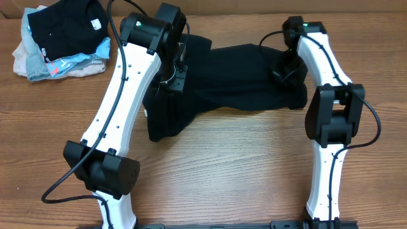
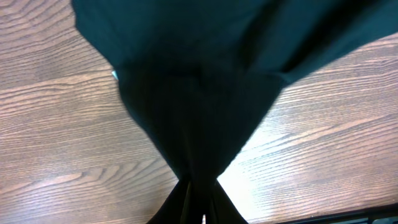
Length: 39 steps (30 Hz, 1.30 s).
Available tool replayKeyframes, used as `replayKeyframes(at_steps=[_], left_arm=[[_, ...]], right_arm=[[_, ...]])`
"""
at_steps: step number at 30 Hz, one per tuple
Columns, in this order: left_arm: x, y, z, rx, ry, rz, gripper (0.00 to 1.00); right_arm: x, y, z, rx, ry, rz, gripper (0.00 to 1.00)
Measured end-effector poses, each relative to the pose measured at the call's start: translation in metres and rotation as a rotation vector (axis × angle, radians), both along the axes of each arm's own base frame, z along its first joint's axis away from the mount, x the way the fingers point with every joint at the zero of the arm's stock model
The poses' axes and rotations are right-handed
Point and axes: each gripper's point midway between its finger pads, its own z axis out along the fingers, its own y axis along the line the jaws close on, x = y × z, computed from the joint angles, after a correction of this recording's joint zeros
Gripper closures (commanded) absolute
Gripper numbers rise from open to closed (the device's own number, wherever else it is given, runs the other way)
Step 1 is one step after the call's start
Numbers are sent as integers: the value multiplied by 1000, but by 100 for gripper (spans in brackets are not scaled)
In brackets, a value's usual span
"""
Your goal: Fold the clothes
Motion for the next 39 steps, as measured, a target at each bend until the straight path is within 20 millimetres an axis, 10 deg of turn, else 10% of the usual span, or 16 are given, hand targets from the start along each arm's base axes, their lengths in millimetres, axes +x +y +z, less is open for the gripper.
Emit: replayKeyframes(at_steps=[13, 27, 34, 39], left_arm=[[3, 5, 2, 30, -18, 3, 96], [4, 5, 53, -23, -172, 6, 96], [-13, 11, 73, -47, -215, 6, 96], [-35, 15, 43, -23, -92, 2, 96]], right_arm=[[-7, -32, 56, -42, 17, -33, 96], [0, -41, 115, -85, -110, 89, 96], [-27, -42, 149, -92, -128, 112, 96], [-57, -47, 161, -126, -98, 118, 96]])
